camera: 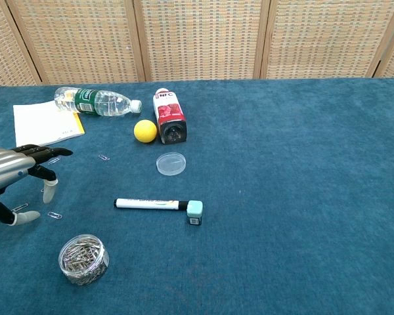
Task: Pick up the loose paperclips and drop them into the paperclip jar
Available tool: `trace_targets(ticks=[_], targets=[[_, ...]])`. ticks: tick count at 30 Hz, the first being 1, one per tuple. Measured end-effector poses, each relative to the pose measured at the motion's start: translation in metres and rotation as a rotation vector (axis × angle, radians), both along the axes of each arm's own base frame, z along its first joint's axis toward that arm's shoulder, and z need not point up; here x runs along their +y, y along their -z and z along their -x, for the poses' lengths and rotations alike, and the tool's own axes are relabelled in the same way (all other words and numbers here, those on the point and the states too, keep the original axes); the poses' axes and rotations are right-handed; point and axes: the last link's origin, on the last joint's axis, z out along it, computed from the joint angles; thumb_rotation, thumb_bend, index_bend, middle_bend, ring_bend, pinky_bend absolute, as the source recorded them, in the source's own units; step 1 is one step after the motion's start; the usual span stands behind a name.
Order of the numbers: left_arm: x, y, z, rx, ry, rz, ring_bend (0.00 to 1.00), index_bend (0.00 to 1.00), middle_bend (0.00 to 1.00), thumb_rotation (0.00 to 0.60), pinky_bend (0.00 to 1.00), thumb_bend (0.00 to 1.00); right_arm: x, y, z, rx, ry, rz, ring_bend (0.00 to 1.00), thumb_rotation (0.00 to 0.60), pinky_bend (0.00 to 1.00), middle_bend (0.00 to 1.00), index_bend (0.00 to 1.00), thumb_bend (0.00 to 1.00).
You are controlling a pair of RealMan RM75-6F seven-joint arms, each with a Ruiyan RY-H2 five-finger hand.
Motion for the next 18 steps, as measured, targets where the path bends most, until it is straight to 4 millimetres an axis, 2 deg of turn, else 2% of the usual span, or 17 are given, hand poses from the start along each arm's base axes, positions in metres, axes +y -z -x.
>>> trace_targets(ticks=[18], targets=[[0.005,0.017,-0.003,0.020,-0.023,0.029,0.00,0.53,0.00,0.600,0.00,0.36,0.000,-0.001,0.001,-0.004,0.002,0.000,0.00,0.600,0.00,0.00,0.04,0.00]])
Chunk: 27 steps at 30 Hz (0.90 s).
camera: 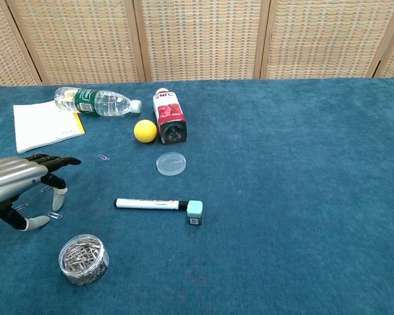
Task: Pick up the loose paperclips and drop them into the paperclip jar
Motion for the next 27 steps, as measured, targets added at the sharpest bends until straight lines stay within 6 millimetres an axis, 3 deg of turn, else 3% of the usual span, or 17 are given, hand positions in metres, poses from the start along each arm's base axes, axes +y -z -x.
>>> trace_targets(ticks=[12,27], targets=[[0.0022,0.0042,-0.0021,0.013,-0.006,0.012,0.00,0.53,0.00,0.600,0.00,0.37,-0.0001,-0.0008,0.0007,-0.004,0.001,0.001,0.00,0.600,0.00,0.00,0.04,0.00],[0.0005,0.0079,-0.0048,0.026,-0.003,0.028,0.00,0.64,0.00,0.600,0.00,0.38,0.0002,-0.0017,0.0007,-0.007,0.000,0.004,0.00,0.600,0.00,0.00,0.04,0.00]])
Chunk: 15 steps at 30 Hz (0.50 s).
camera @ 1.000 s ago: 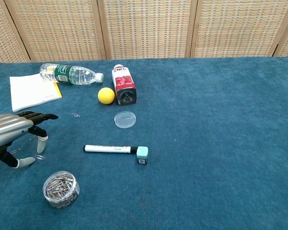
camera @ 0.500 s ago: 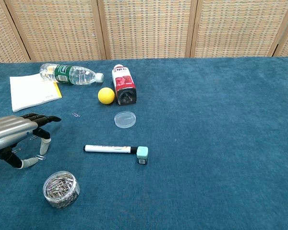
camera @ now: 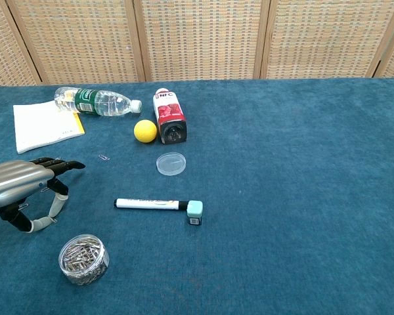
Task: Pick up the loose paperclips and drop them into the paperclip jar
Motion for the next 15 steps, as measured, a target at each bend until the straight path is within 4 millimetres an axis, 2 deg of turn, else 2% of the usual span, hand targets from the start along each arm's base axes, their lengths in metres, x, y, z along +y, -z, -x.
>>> trace_targets(ticks=[11,15], targets=[[0.0002,-0.0023,-0.0023,-0.007,0.004,-0.007,0.00,0.65,0.00,0.600,0.00,0.39,0.0001,-0.0003,-0.0001,-0.001,0.000,0.000,0.00,0.600,0.00,0.00,0.04,0.00],[0.0009,-0.0090,-0.0059,-0.033,0.012,-0.026,0.00,0.66,0.00,0.600,0.00,0.40,0.0002,-0.0005,-0.0001,-0.002,-0.001,0.001,0.00,0.600,0.00,0.00,0.04,0.00]])
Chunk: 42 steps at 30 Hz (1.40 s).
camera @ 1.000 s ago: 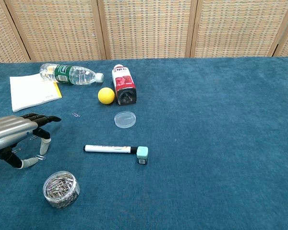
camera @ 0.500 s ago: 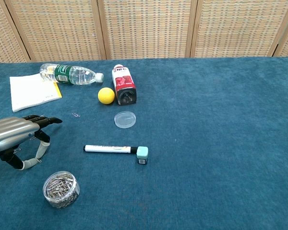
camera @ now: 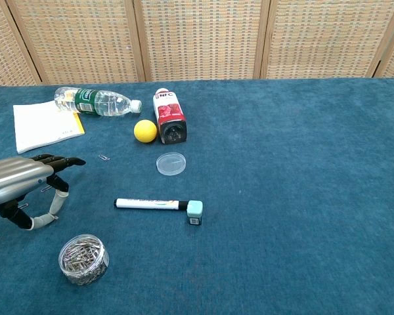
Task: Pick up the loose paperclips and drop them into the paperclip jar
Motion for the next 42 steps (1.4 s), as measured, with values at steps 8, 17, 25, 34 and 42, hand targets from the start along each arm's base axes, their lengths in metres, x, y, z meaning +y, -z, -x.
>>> trace_targets(ticks=[8,17,25,34,42], targets=[[-0.003,-0.028,-0.016,-0.073,0.060,-0.049,0.00,0.66,0.00,0.600,0.00,0.41,0.000,0.000,0.000,-0.001,-0.002,0.000,0.00,0.600,0.00,0.00,0.04,0.00],[-0.041,-0.035,-0.034,-0.093,0.185,0.044,0.00,0.66,0.00,0.600,0.00,0.41,0.001,0.000,0.000,-0.001,0.000,0.000,0.00,0.600,0.00,0.00,0.04,0.00],[-0.067,-0.015,-0.043,-0.080,0.220,0.147,0.00,0.66,0.00,0.600,0.00,0.41,0.000,-0.001,0.000,-0.003,0.001,0.003,0.00,0.600,0.00,0.00,0.04,0.00],[-0.069,-0.001,-0.050,-0.090,0.215,0.151,0.00,0.43,0.00,0.600,0.00,0.41,0.000,-0.002,0.001,-0.007,0.001,0.002,0.00,0.600,0.00,0.00,0.04,0.00],[-0.066,-0.002,-0.052,-0.131,0.198,0.152,0.00,0.23,0.00,0.600,0.00,0.32,0.000,-0.002,0.000,-0.005,0.000,0.002,0.00,0.600,0.00,0.00,0.04,0.00]])
